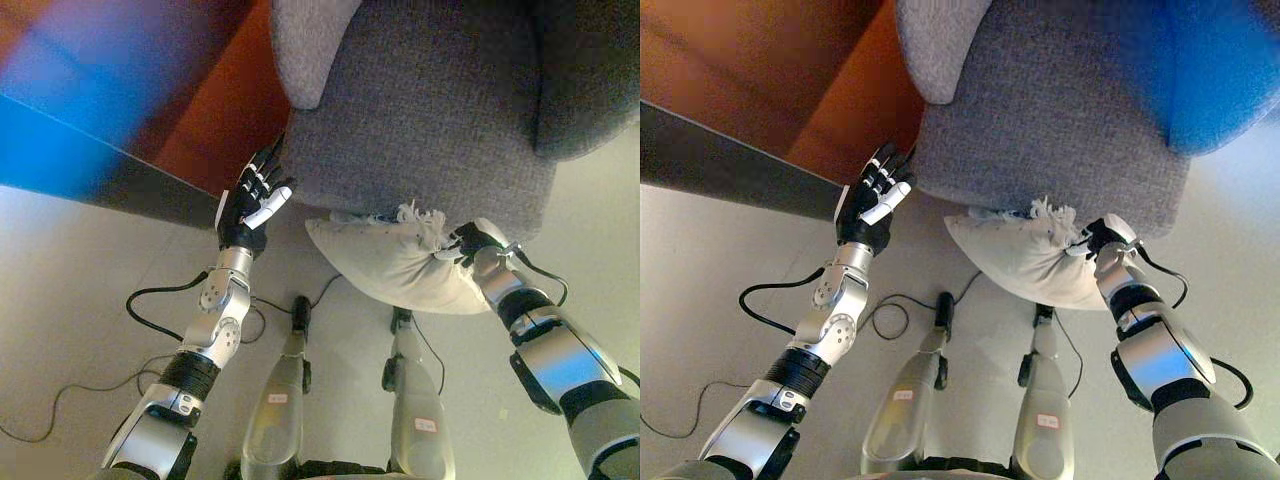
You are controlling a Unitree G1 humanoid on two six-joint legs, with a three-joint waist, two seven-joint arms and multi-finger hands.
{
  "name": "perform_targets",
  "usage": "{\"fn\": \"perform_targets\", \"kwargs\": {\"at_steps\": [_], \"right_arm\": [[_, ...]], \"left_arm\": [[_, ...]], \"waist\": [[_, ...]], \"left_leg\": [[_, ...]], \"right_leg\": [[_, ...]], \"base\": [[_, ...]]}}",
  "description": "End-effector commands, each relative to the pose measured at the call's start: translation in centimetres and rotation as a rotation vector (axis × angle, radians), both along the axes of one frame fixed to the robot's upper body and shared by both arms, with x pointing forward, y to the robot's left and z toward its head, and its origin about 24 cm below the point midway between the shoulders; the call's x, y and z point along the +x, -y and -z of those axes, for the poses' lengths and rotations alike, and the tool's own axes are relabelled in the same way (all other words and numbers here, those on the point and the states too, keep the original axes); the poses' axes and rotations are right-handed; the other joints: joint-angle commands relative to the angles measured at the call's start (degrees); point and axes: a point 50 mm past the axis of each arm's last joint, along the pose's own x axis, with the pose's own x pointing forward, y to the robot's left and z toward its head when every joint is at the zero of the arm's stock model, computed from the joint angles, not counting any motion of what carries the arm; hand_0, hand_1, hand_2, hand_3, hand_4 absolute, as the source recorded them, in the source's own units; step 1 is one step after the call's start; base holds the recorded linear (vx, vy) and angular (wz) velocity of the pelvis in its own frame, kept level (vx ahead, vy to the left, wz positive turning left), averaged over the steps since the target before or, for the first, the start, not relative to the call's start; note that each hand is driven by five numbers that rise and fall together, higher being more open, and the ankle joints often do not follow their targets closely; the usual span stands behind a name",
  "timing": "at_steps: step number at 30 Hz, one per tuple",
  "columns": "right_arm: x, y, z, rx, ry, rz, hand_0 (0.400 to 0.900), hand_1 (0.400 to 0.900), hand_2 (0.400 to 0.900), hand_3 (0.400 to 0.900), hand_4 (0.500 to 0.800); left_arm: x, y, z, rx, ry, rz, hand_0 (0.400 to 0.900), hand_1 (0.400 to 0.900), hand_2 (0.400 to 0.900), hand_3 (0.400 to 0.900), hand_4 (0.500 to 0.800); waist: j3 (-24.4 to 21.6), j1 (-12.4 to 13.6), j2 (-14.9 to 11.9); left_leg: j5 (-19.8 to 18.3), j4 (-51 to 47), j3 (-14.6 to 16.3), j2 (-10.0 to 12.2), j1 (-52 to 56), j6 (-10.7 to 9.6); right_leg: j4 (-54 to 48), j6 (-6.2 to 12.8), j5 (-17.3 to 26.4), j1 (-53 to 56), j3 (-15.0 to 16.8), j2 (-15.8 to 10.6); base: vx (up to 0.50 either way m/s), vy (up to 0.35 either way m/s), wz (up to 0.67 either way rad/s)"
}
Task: Pick up the pillow and put it on the sofa.
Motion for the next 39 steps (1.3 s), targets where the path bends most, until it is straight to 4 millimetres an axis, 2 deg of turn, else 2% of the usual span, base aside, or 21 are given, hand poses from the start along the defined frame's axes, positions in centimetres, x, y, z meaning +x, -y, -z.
{"fn": "perform_targets", "kwargs": {"at_steps": [1,8,11,17,24,26,32,39], "right_arm": [[1.5,1.4,-5.6,-0.087,0.209,-0.004,0.4,0.4,0.4,0.4,0.5],[0.7,1.0,-4.8,-0.084,0.219,-0.046,0.4,0.4,0.4,0.4,0.5],[0.0,0.9,-4.1,-0.084,0.222,-0.071,0.4,0.4,0.4,0.4,0.5],[-2.2,0.8,-1.8,-0.106,0.166,-0.112,0.4,0.4,0.4,0.4,0.5],[-3.8,1.7,-0.9,-0.152,0.058,-0.162,0.4,0.4,0.4,0.4,0.5],[-3.8,1.9,-1.0,-0.166,0.048,-0.17,0.4,0.4,0.4,0.4,0.5],[-3.2,2.4,-3.1,-0.206,0.025,-0.205,0.4,0.4,0.4,0.4,0.5],[-1.7,3.0,-6.5,-0.226,0.039,-0.227,0.4,0.4,0.4,0.4,0.5]], "left_arm": [[0.1,-0.7,-4.5,-0.007,0.191,-0.019,0.9,0.9,0.9,0.9,0.8],[-0.1,-1.3,-1.8,0.025,0.063,-0.069,0.9,0.9,0.9,0.9,0.8],[-0.6,-1.6,-0.3,0.032,0.009,-0.076,0.9,0.9,0.9,0.9,0.8],[-2.5,-2.1,3.3,0.051,-0.111,-0.072,0.9,0.9,0.9,0.9,0.8],[-4.4,-3.2,6.9,0.074,-0.275,-0.063,0.9,0.9,0.9,0.9,0.8],[-4.7,-3.3,7.5,0.081,-0.302,-0.065,0.9,0.9,0.9,0.9,0.8],[-5.1,-3.9,9.0,0.086,-0.365,-0.064,0.9,0.9,0.9,0.9,0.8],[-5.2,-4.0,9.8,0.079,-0.4,-0.071,0.9,0.9,0.9,0.9,0.8]], "waist": [[0.8,0.6,-1.7],[0.6,0.3,-3.2],[-1.4,0.0,-3.9],[-7.2,-0.3,-5.6],[-15.2,0.0,-6.8],[-16.5,0.0,-6.9],[-20.4,0.0,-7.4],[-23.3,0.1,-7.7]], "left_leg": [[-3.0,3.3,-2.3,-1.3,0.3,1.1],[-3.1,1.0,-2.2,-0.1,8.7,0.7],[-3.2,0.2,-2.4,0.3,11.0,0.7],[-3.5,-1.2,-2.6,1.0,16.0,0.5],[-4.2,-2.8,-2.6,1.6,21.1,0.5],[-4.3,-3.3,-2.6,1.8,22.0,0.5],[-3.0,-5.3,-2.2,2.3,23.3,0.2],[-3.6,-5.7,-1.6,2.8,24.8,0.1]], "right_leg": [[5.2,6.93,-5.3,4.2,-1.5,-4.2],[4.0,6.87,-6.1,12.6,-1.8,-3.8],[3.8,7.09,-6.5,14.8,-1.7,-3.8],[3.1,7.35,-7.1,20.2,-1.6,-3.6],[1.9,7.46,-7.9,25.7,-2.1,-3.1],[1.4,7.49,-8.0,26.6,-2.2,-3.0],[1.0,7.68,-7.8,27.8,-2.6,-2.8],[0.9,7.68,-8.5,29.1,-3.1,-2.6]], "base": [[0.07,-0.017,-0.04],[0.08,-0.008,0.0],[0.14,-0.008,0.05],[0.18,-0.013,0.05],[0.2,-0.008,0.06],[0.11,0.009,0.0],[0.02,0.005,0.0],[0.01,0.006,0.01]]}}
